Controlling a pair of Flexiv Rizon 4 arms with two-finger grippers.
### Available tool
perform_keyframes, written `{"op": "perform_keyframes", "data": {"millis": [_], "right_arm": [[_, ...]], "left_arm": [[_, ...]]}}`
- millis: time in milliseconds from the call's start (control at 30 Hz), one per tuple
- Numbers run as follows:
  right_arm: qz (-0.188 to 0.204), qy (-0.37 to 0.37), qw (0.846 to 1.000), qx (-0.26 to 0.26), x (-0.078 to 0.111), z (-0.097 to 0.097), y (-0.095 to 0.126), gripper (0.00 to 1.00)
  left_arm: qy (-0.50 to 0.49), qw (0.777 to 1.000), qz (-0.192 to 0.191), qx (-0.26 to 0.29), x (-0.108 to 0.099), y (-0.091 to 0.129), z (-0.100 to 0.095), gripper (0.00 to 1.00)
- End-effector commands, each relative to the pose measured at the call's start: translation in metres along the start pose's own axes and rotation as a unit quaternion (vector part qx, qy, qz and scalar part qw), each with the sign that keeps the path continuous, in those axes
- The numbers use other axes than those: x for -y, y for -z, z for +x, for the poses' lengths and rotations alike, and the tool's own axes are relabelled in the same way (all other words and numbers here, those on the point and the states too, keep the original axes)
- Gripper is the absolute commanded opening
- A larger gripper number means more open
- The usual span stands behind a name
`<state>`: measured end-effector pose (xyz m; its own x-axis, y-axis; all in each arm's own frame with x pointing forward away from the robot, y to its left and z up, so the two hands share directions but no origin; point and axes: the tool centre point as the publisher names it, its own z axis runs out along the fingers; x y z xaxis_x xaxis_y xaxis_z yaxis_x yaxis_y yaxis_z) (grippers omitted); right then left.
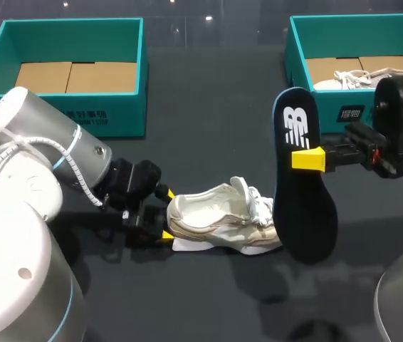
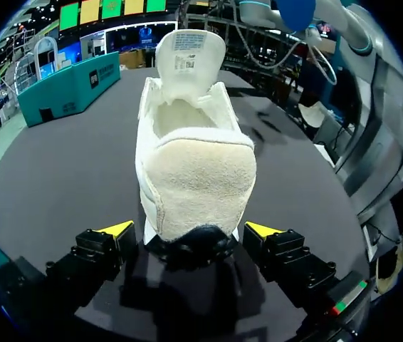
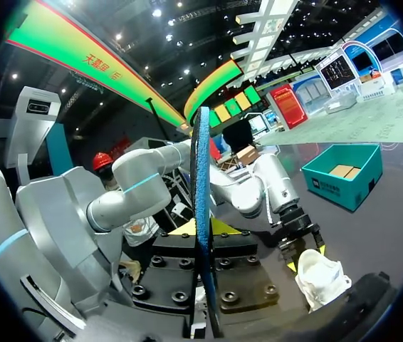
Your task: Take the shoe out of the shoebox, open the shoe tongue, remove and reinsert the insole, then place the shoe into the shoebox
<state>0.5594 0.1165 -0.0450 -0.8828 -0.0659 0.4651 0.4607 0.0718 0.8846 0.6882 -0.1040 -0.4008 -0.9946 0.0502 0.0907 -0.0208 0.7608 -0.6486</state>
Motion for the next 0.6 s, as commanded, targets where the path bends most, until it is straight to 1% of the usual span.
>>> {"op": "perform_keyframes", "data": {"millis": [33,67,500,567,600], "right_arm": [[-0.004,0.0,0.999,0.054,0.0048,0.0087,0.0012,0.0],[-0.004,0.0,0.999,0.054,0.0048,0.0087,0.0012,0.0],[-0.004,0.0,0.999,0.054,0.0048,0.0087,0.0012,0.0],[-0.004,0.0,0.999,0.054,0.0048,0.0087,0.0012,0.0],[-0.004,0.0,0.999,0.054,0.0048,0.0087,0.0012,0.0]], "left_arm": [[0.047,0.974,-0.219,0.032,0.0136,0.023,0.0134,1.0],[0.042,0.971,-0.232,0.042,0.0158,0.0259,0.016,1.0],[0.042,0.971,-0.232,0.042,0.0158,0.0259,0.016,1.0],[0.042,0.968,-0.245,0.026,0.0204,0.0286,0.0122,1.0],[0.032,0.965,-0.258,0.025,0.023,0.0304,0.0114,1.0]]}}
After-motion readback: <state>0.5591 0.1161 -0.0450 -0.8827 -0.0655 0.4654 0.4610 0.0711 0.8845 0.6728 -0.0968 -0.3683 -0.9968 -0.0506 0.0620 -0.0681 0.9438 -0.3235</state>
